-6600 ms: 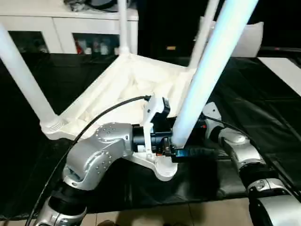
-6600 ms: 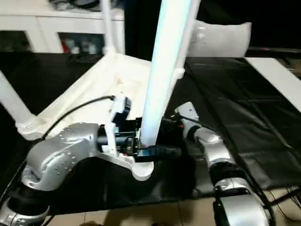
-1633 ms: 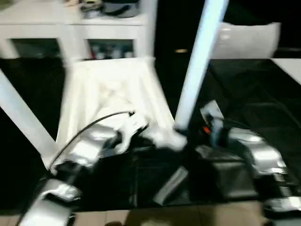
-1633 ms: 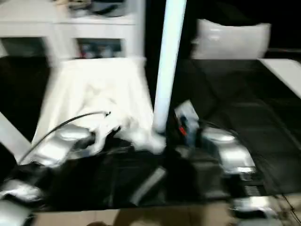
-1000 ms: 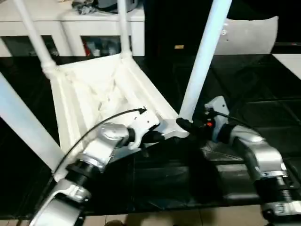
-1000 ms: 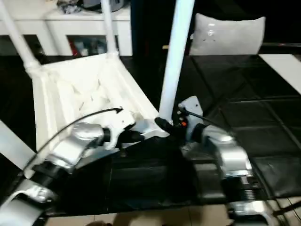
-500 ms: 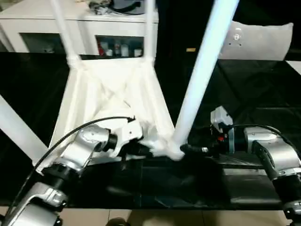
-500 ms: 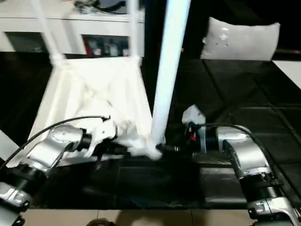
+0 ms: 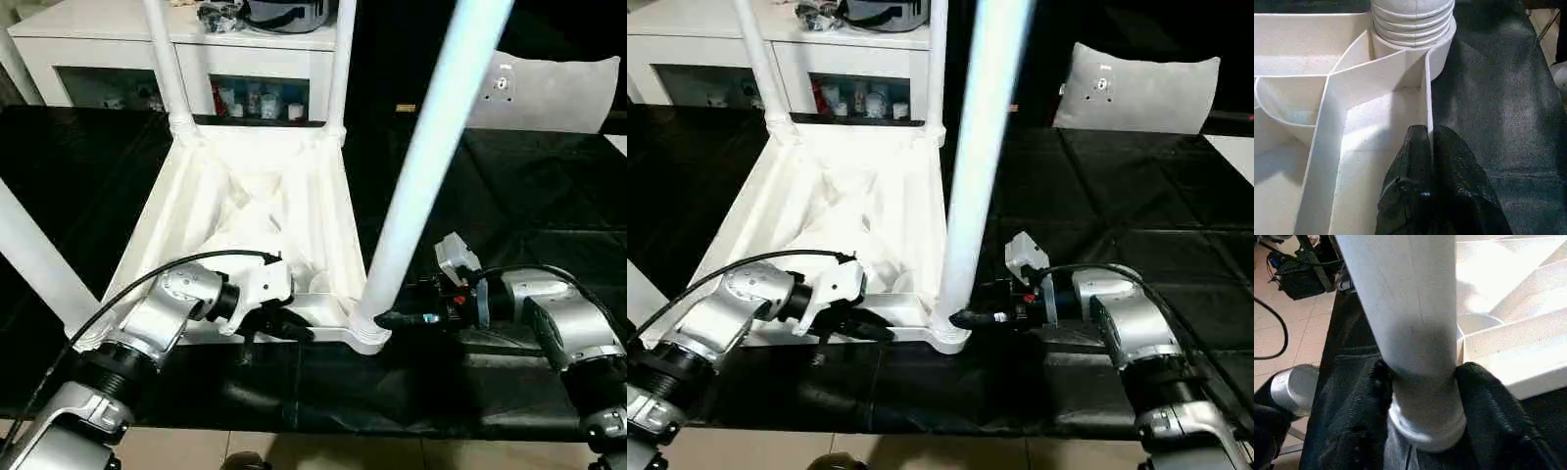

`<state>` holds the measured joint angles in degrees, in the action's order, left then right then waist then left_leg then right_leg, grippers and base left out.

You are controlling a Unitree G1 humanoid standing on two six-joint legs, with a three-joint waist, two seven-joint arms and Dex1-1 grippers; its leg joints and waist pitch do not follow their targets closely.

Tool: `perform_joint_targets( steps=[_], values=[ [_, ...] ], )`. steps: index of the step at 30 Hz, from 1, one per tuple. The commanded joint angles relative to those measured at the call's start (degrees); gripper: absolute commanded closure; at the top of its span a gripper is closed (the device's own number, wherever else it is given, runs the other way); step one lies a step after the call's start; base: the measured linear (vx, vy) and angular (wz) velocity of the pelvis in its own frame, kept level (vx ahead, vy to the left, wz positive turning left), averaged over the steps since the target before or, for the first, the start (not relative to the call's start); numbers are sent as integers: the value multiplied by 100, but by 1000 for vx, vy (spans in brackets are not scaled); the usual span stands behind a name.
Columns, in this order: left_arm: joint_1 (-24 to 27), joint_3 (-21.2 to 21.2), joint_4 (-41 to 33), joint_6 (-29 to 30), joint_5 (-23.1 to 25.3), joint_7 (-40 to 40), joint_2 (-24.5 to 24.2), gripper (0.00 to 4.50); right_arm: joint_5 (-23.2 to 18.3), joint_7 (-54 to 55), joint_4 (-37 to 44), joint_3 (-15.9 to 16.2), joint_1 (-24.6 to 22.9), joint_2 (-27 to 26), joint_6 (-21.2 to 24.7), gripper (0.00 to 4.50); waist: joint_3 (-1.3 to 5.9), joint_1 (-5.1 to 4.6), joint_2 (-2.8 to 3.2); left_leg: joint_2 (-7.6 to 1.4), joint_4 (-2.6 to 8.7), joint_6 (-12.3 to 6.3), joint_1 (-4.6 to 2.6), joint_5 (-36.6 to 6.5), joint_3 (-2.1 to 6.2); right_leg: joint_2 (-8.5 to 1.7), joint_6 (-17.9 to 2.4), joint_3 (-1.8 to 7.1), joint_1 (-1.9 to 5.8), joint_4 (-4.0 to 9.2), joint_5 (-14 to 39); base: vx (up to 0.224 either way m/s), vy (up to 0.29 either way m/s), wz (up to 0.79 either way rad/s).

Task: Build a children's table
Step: Rotate leg to tighten

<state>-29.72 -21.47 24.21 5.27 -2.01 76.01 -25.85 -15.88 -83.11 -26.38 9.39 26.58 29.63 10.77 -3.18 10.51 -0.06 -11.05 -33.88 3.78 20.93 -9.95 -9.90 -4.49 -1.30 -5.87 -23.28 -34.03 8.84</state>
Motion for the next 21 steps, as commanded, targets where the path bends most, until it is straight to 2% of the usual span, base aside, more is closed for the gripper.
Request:
perform_joint_targets(
  steps=[1,3,7,8,9,10,11,12,13,15,17,18,19,21],
  values=[
    [-117,-71,-131,-110,-96,158,140,450,7,-116,-220,71,25,-114,-107,271,386,-35,-80,-245,384,-242,-75,-1412,55,-486,-739,294,273,486,2606,0,0,0],
    [-120,-57,-109,-88,-71,73,155,450,-16,-187,-368,54,12,-156,-156,281,387,-54,-79,-249,387,-224,-73,-1452,65,-485,-694,283,274,500,2736,0,0,0],
    [-159,81,-27,186,-35,-404,333,450,-182,-190,-456,-73,-97,-295,-205,311,385,-83,-73,-259,385,-229,-93,-1545,67,-475,-741,279,257,502,2709,0,0,0],
    [-163,97,-73,286,-33,-495,378,450,-198,-58,-414,-115,-163,-358,-223,316,381,-71,6,-260,391,-215,-95,-1600,81,-481,-761,277,254,501,2721,0,0,0],
    [-142,156,-205,510,-115,-636,503,450,-184,197,-487,-172,-264,-543,-409,328,374,-86,-24,-263,398,-188,-102,-1684,76,-486,-735,275,254,530,2780,0,0,0],
    [-142,156,-205,510,-115,-636,503,450,-184,197,-487,-172,-264,-543,-409,340,365,-97,-32,-256,398,-170,-110,-1742,78,-489,-729,272,248,539,2842,0,0,0],
    [-118,192,-285,611,-199,-660,569,450,-139,348,-604,-175,-293,-647,-485,349,363,-127,-44,-240,406,-159,-99,-1805,93,-497,-682,248,274,552,3003,0,0,0],
    [-92,206,-343,653,-245,-670,616,450,-66,480,-739,-175,-305,-726,-655,353,352,-157,-46,-226,404,-140,-102,-1868,101,-499,-617,232,261,580,3189,0,0,0],
    [-59,191,-392,647,-248,-666,630,450,24,584,-871,-171,-311,-795,-826,353,345,-176,-49,-212,400,-137,-111,-1914,102,-496,-579,221,258,602,3303,0,0,0],
    [-15,150,-426,601,-205,-669,623,450,322,883,-1090,-107,-307,-854,-1164,353,321,-280,-49,-198,394,-106,-141,-2126,118,-499,-447,185,230,668,3665,0,0,0],
    [-12,140,-406,563,-152,-719,617,450,351,859,-1249,-121,-262,-876,-1118,353,307,-339,-44,-183,390,-116,-165,-2265,130,-493,-363,152,238,712,3881,0,0,0],
    [-17,130,-410,562,-124,-716,602,450,299,801,-1356,-222,-212,-867,-1159,328,308,-373,-47,-182,386,-129,-188,-2318,130,-483,-345,140,227,733,3894,0,0,0],
    [-26,128,-407,546,-92,-720,581,450,213,788,-1311,-347,-172,-819,-1103,320,307,-379,-6,-187,387,-132,-204,-2362,136,-487,-368,135,222,734,3876,0,0,0],
    [-44,139,-375,476,-39,-741,548,450,-1,620,-891,-470,-156,-660,-798,306,313,-419,-8,-223,427,-165,-195,-2442,150,-465,-428,95,279,729,3626,0,0,0]
  ],
)
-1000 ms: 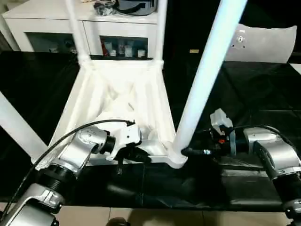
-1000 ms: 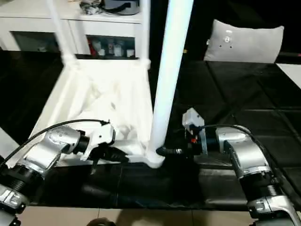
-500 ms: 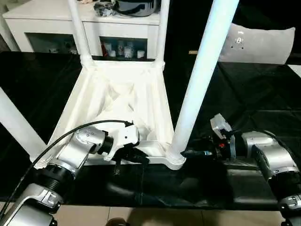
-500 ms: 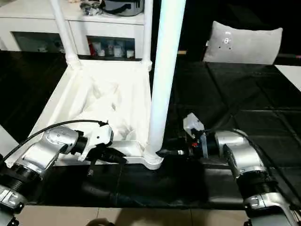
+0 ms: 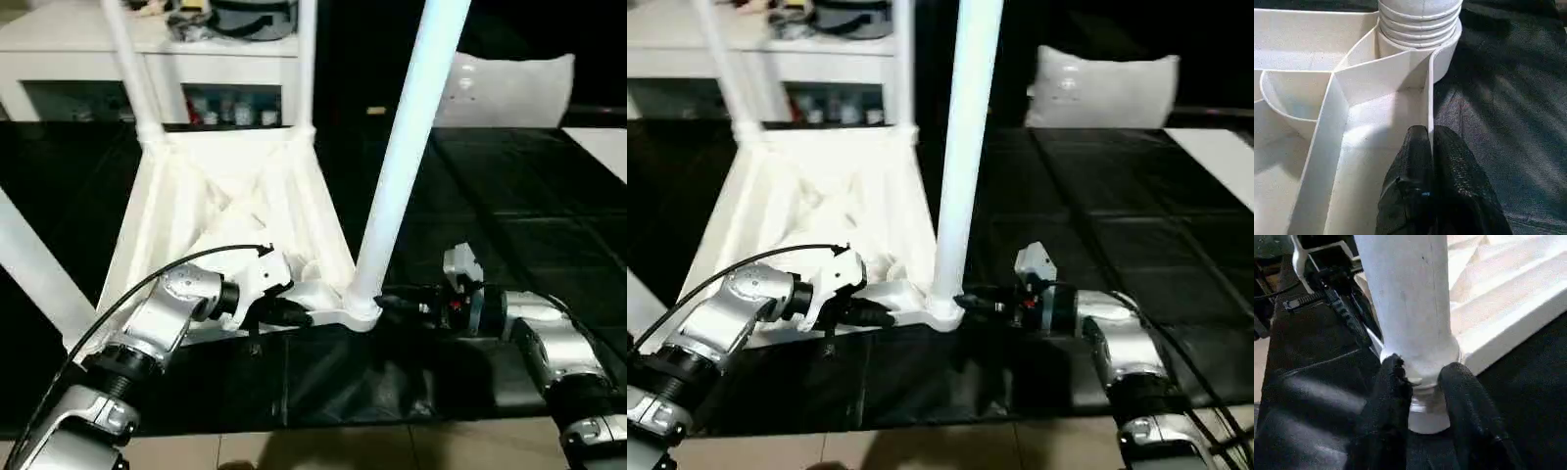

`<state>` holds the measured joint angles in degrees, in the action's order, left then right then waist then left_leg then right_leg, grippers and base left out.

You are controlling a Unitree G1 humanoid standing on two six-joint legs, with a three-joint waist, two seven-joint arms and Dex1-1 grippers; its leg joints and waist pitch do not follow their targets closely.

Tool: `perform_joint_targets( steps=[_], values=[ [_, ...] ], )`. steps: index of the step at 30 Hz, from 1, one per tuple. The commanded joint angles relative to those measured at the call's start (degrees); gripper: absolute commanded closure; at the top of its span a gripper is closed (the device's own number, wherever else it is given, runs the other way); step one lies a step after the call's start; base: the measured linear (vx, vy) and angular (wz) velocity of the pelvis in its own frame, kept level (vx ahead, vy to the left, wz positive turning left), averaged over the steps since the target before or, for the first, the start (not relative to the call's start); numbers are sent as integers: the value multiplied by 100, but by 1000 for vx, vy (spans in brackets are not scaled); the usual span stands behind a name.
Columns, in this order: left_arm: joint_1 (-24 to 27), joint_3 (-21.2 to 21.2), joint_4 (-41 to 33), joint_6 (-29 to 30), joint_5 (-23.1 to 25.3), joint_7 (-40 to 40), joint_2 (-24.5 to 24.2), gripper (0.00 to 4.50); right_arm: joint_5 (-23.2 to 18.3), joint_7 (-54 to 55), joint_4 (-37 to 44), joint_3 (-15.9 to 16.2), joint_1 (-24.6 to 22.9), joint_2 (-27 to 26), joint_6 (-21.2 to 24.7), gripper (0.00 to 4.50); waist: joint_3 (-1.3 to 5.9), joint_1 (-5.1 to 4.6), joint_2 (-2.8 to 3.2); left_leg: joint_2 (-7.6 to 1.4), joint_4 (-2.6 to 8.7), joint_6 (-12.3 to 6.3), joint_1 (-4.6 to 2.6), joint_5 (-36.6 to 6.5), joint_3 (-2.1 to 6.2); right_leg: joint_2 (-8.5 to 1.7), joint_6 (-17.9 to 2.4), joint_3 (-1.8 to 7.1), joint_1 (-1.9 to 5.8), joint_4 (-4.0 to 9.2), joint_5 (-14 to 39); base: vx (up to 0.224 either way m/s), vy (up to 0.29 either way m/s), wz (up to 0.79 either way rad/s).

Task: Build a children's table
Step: Rotate leg to tighten

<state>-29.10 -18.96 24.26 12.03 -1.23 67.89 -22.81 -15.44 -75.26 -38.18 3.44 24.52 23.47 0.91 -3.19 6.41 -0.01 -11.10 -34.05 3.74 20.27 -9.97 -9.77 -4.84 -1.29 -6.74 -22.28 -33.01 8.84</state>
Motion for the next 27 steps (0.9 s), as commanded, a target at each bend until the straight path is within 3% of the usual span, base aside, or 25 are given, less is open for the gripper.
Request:
perform_joint_targets(
  steps=[1,3,8,12,16,19,20,22,25,27],
  values=[
    [-105,-110,-381,-202,-113,70,241,450,-70,-191,339,122,51,-24,222,292,320,-9,-16,-222,448,-171,-118,-2429,133,-428,-444,181,187,616,3542,0,0,0],
    [-101,-104,-397,-193,-119,85,226,450,-119,-259,471,129,70,46,298,281,327,8,-38,-233,456,-165,-129,-2408,125,-454,-484,190,176,594,3425,0,0,0],
    [-82,-191,-479,-250,-98,234,108,450,-173,-373,733,89,298,303,432,240,374,95,-32,-266,460,-237,-70,-1909,93,-495,-830,283,209,457,2647,0,0,0],
    [-68,-217,-458,-320,-39,274,44,450,-172,-445,851,87,442,352,592,204,424,191,-39,-266,426,-345,-11,-1305,54,-475,-1075,310,251,330,1795,0,0,0],
    [-94,-229,-466,-305,-46,307,32,450,-189,-491,1038,131,555,408,828,185,457,248,-26,-256,372,-441,38,-932,39,-449,-1209,314,236,240,1269,0,0,0],
    [-107,-257,-457,-335,-41,313,7,450,-122,-381,1171,223,596,368,928,149,426,280,-29,-263,387,-373,22,-1145,41,-462,-1094,313,218,278,1694,0,0,0],
    [-105,-255,-465,-333,-46,310,4,450,-103,-337,1229,246,586,346,974,135,421,296,4,-265,397,-318,13,-1230,51,-467,-1040,312,210,297,1844,0,0,0],
    [-84,-255,-520,-302,-79,330,14,450,85,-104,1195,294,599,272,817,110,418,300,6,-270,410,-242,2,-1344,54,-463,-996,314,197,316,1919,0,0,0],
    [-78,-277,-522,-315,-72,354,4,450,26,-182,1217,331,598,242,1047,110,419,297,-11,-263,420,-171,-2,-1418,59,-462,-1015,318,209,302,1867,0,0,0],
    [-67,-272,-530,-309,-75,367,-14,450,-79,-293,1335,362,553,247,1304,140,425,309,-16,-269,414,-196,3,-1382,55,-463,-1031,324,217,290,1786,0,0,0]
  ],
)
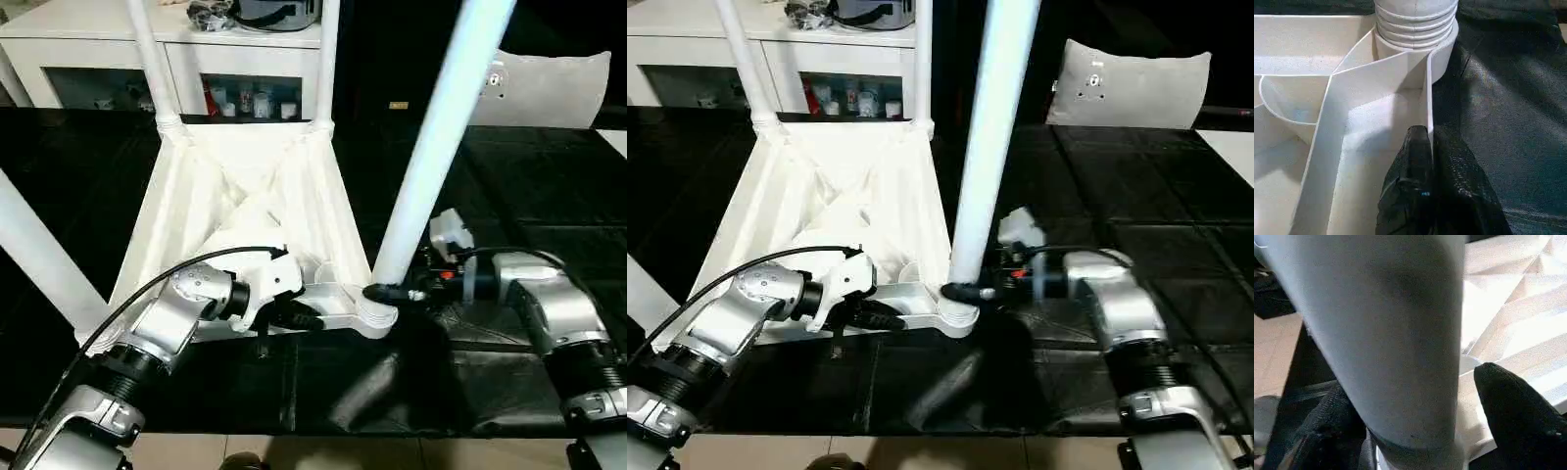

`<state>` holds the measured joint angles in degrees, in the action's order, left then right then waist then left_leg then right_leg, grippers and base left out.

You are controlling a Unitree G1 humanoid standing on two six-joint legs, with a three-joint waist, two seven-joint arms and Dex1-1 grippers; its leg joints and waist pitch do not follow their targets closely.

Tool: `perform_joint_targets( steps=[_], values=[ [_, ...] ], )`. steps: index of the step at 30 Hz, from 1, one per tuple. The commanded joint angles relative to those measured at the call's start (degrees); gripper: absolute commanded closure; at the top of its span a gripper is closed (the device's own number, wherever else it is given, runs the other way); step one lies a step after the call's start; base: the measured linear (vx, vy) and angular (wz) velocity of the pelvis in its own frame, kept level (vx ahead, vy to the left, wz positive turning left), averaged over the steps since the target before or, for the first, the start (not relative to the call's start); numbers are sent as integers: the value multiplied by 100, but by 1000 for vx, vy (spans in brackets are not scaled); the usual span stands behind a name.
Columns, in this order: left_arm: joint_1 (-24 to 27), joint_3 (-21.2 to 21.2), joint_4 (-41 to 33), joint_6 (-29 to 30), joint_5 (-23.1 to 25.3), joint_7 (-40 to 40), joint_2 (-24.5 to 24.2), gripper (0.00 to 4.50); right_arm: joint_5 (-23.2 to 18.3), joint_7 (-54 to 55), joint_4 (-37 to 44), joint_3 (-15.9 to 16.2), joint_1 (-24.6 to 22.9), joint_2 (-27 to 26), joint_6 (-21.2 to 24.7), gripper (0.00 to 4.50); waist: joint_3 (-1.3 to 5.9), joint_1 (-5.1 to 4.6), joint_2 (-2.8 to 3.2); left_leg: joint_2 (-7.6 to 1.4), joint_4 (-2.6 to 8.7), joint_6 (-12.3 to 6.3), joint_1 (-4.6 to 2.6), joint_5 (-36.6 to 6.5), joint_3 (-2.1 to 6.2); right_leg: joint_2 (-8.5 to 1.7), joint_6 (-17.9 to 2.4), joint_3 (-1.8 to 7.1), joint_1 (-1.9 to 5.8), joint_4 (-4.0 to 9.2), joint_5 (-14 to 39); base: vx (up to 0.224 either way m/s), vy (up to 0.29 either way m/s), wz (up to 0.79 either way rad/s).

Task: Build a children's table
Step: Rotate leg to tighten

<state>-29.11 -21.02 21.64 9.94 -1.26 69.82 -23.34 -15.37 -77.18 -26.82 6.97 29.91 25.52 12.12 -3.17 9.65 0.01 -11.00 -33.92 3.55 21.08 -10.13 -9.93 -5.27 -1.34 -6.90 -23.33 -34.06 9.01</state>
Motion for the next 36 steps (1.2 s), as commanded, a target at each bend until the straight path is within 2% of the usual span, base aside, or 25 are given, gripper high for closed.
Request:
perform_joint_targets(
  steps=[1,2,3,4,7,10,15,20,21,22,23,24,25,26,27,28,29,30,31,32,33,34,35,36],
  values=[
    [-63,-57,-277,-85,-82,177,28,450,-135,-156,283,23,-24,73,314,140,420,-15,-12,-279,402,-184,-74,-1359,73,-412,-1035,340,324,391,1747,0,0,0],
    [-62,-54,-281,-79,-86,179,24,450,-153,-182,315,29,-40,90,367,147,423,-4,18,-280,402,-191,-73,-1347,76,-414,-1036,340,326,390,1719,0,0,0],
    [-59,-54,-287,-70,-94,187,18,450,-175,-220,353,39,-66,124,430,147,426,-6,0,-285,403,-197,-62,-1315,79,-416,-1038,342,334,375,1630,0,0,0],
    [-53,-56,-295,-60,-108,205,11,450,-182,-234,370,45,-88,147,440,175,428,0,1,-283,401,-198,-68,-1319,75,-415,-1041,341,330,383,1631,0,0,0],
    [-31,-65,-312,-52,-125,238,-14,450,-217,-275,449,71,-165,195,511,190,417,2,-2,-275,403,-157,-76,-1383,72,-425,-1013,339,326,407,1789,0,0,0],
    [-30,-42,-334,15,-153,217,2,450,-303,-291,638,95,-258,209,677,225,419,10,0,-282,405,-160,-76,-1367,75,-426,-983,342,325,408,1798,0,0,0],
    [-25,2,-397,166,-257,189,79,450,-416,49,1028,6,-489,20,977,242,409,15,-17,-277,413,-124,-80,-1434,78,-431,-929,345,322,421,1946,0,0,0],
    [-73,60,-352,380,-185,-77,158,450,-227,788,1173,14,-586,-214,1177,245,386,-30,-11,-267,436,-44,-97,-1585,93,-436,-805,332,304,468,2278,0,0,0],
    [-137,149,-404,747,-145,-403,297,450,120,1501,635,-21,-459,-501,911,245,351,-68,41,-260,447,36,-112,-1842,99,-441,-715,324,274,522,2624,0,0,0],
    [-138,151,-405,754,-144,-411,300,450,125,1516,622,-23,-456,-507,906,246,327,-99,27,-247,451,73,-113,-1961,107,-453,-677,303,266,550,2826,0,0,0],
    [-212,250,-424,1011,-99,-757,462,450,326,2163,0,-135,-269,-746,715,247,319,-159,21,-223,443,154,-137,-2157,134,-474,-538,257,271,584,3256,0,0,0],
    [-271,326,-421,1178,-59,-1059,607,450,421,2695,-424,-246,-98,-907,651,248,306,-212,8,-198,435,163,-150,-2236,143,-468,-450,219,270,635,3473,0,0,0],
    [-335,421,-427,1387,-18,-1446,797,450,501,3317,-912,-383,117,-1095,618,248,307,-299,4,-189,412,218,-130,-2300,176,-480,-313,163,295,653,3725,0,0,0],
    [-395,520,-419,1590,-11,-1818,1024,450,514,3869,-1209,-528,282,-1271,669,249,296,-409,27,-181,402,231,-155,-2431,198,-465,-174,80,300,731,3890,0,0,0],
    [-432,567,-403,1682,16,-2071,1178,450,545,4225,-1124,-596,279,-1416,800,249,299,-506,52,-192,409,223,-138,-2555,231,-442,-89,18,342,761,3816,0,0,0],
    [-468,611,-386,1764,45,-2314,1326,450,579,4570,-985,-658,255,-1564,945,249,306,-542,79,-221,440,197,-135,-2624,247,-434,-99,7,374,776,3670,0,0,0],
    [-479,619,-384,1791,51,-2389,1366,450,589,4682,-918,-671,238,-1609,1001,249,319,-586,120,-276,480,193,-136,-2795,277,-436,-154,-27,406,763,3313,0,0,0],
    [-522,620,-344,1805,107,-2613,1490,450,571,4920,-697,-729,180,-1750,1108,249,314,-629,168,-294,508,190,-137,-2930,294,-423,-203,-35,418,747,3114,0,0,0],
    [-552,609,-296,1749,155,-2757,1572,450,525,5043,-575,-785,153,-1849,1150,249,334,-682,122,-298,521,192,-117,-2994,299,-432,-248,-28,449,724,2838,0,0,0],
    [-580,613,-252,1681,219,-2926,1669,450,539,5180,-537,-835,151,-1948,1104,249,330,-685,112,-276,516,175,-139,-2971,281,-433,-271,-15,425,752,2823,0,0,0],
    [-618,573,-169,1526,325,-3041,1732,450,664,5181,-483,-751,126,-1997,876,249,339,-674,82,-213,461,114,-185,-2688,223,-468,-376,12,360,785,2849,0,0,0],
    [-618,573,-169,1526,325,-3041,1732,450,664,5181,-483,-751,126,-1997,876,249,339,-662,80,-202,454,85,-180,-2598,211,-473,-379,13,364,794,2879,0,0,0],
    [-615,533,-202,1526,381,-3024,1741,450,726,5141,-588,-662,155,-1984,593,216,353,-639,79,-208,454,35,-160,-2415,197,-478,-402,34,377,773,2798,0,0,0],
    [-615,533,-202,1526,381,-3024,1741,450,726,5141,-588,-662,155,-1984,593,196,356,-628,78,-218,459,20,-155,-2339,190,-480,-429,50,374,761,2726,0,0,0]
  ],
)
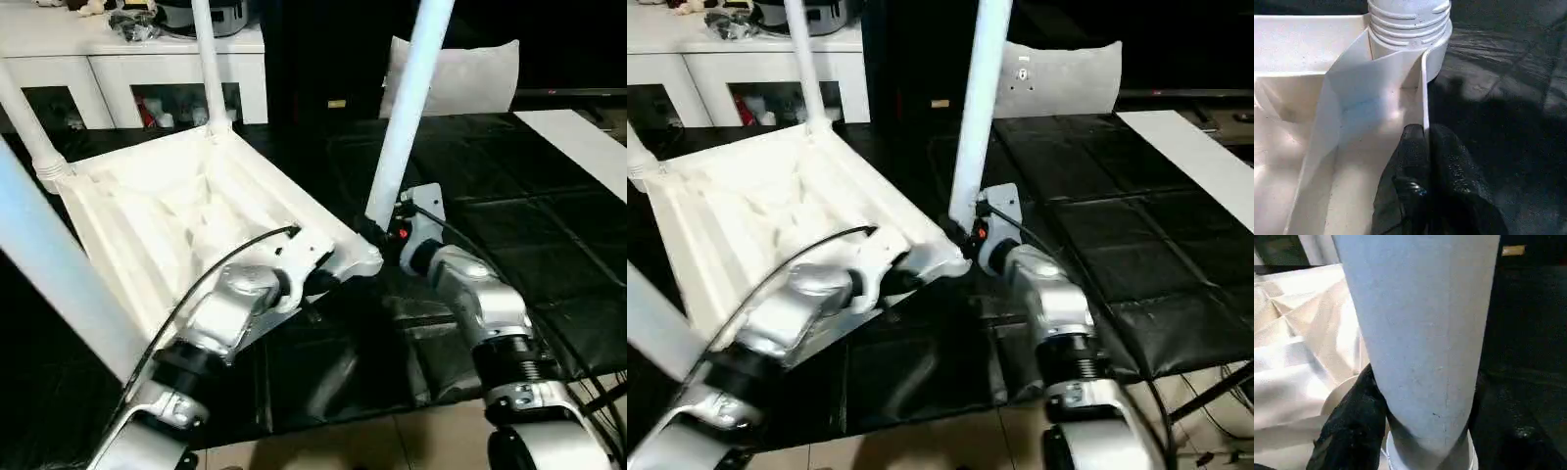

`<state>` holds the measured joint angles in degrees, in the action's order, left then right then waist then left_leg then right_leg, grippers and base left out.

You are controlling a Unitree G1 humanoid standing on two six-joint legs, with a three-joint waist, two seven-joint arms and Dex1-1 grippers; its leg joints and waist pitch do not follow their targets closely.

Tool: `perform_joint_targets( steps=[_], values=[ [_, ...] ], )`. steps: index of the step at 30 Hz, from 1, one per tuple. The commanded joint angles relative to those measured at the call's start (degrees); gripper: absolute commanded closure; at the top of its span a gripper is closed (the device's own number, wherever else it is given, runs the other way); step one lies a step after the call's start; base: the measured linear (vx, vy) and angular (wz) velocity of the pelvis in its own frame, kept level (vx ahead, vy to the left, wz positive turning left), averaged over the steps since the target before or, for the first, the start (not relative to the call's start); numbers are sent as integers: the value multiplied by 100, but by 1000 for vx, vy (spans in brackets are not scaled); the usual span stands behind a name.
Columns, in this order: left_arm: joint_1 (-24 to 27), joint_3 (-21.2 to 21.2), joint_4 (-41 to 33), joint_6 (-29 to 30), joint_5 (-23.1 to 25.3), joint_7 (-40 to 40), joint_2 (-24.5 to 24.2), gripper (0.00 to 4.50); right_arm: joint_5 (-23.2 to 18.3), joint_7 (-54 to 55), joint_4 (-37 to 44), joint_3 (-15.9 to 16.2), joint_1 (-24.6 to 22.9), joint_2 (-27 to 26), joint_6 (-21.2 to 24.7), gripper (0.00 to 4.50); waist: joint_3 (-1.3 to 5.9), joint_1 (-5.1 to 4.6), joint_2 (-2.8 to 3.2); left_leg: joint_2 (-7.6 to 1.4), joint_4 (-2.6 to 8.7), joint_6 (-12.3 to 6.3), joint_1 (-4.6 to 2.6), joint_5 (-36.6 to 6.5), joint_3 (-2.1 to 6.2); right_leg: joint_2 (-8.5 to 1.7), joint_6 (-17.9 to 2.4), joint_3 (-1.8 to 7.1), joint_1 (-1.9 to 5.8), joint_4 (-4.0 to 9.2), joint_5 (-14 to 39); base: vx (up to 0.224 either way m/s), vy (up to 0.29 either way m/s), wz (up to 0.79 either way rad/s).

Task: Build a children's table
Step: Rotate leg to tighten

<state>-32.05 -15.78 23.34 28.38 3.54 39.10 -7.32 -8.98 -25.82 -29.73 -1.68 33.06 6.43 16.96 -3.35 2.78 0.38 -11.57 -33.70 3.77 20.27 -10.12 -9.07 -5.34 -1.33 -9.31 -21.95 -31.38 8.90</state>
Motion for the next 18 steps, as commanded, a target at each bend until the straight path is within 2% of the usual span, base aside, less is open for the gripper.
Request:
perform_joint_targets(
  steps=[1,2,3,4,6,8,9,11,14,15,17,18],
  values=[
    [-300,5,-430,-286,-103,84,120,450,28,-69,-297,193,-158,-52,20,183,380,81,58,-173,446,-20,-69,-2204,97,-461,-505,313,240,465,2537,0,0,0],
    [-289,6,-457,-266,-109,94,112,450,-1,-93,-292,184,-157,-43,-9,183,390,106,42,-178,448,-52,-59,-2078,80,-458,-576,333,247,436,2388,0,0,0],
    [-266,-44,-493,-308,-91,161,25,450,-77,-295,-199,176,-192,3,-101,177,407,156,92,-191,445,-52,-64,-1921,76,-462,-687,359,245,401,2194,0,0,0],
    [-263,-50,-495,-314,-90,171,14,450,-85,-319,-183,174,-199,11,-107,166,415,175,66,-195,444,-57,-51,-1842,60,-455,-714,373,249,395,2062,0,0,0],
    [-195,-137,-492,-521,-87,388,-221,450,-180,-796,96,173,-316,276,-177,140,449,265,24,-176,418,-172,18,-1431,35,-432,-803,411,290,282,1637,0,0,0],
    [-171,-153,-440,-634,-82,486,-325,450,-203,-988,170,162,-337,424,-167,134,481,323,-8,-177,388,-228,34,-1122,15,-435,-873,439,287,221,1339,0,0,0],
    [-154,-170,-391,-791,-72,597,-416,450,-252,-1210,233,156,-345,541,-151,127,508,389,21,-179,348,-347,47,-747,-6,-426,-1013,448,265,154,900,0,0,0],
    [-113,-195,-336,-1193,-106,928,-599,450,-304,-1681,299,180,-355,793,-242,104,500,443,21,-178,324,-401,77,-647,-12,-409,-1076,460,252,96,709,0,0,0],
    [-74,-210,-296,-1387,-190,1327,-794,450,-184,-2101,173,277,-299,1131,-548,86,495,485,33,-192,318,-421,68,-671,-24,-405,-1108,454,231,86,702,0,0,0],
    [-63,-221,-273,-1488,-219,1460,-851,450,-200,-2296,154,309,-286,1227,-574,72,474,525,16,-192,328,-374,46,-849,-37,-415,-1057,449,227,130,1068,0,0,0],
    [-39,-266,-249,-1617,-258,1663,-967,450,-244,-2688,211,386,-302,1383,-617,61,470,562,21,-214,338,-320,23,-968,-34,-412,-963,447,213,155,1330,0,0,0],
    [56,-422,-331,-1885,-315,2127,-1208,450,-248,-3277,362,587,-384,1633,-788,61,471,581,26,-219,338,-300,20,-1039,-28,-409,-929,443,206,161,1403,0,0,0]
  ],
)
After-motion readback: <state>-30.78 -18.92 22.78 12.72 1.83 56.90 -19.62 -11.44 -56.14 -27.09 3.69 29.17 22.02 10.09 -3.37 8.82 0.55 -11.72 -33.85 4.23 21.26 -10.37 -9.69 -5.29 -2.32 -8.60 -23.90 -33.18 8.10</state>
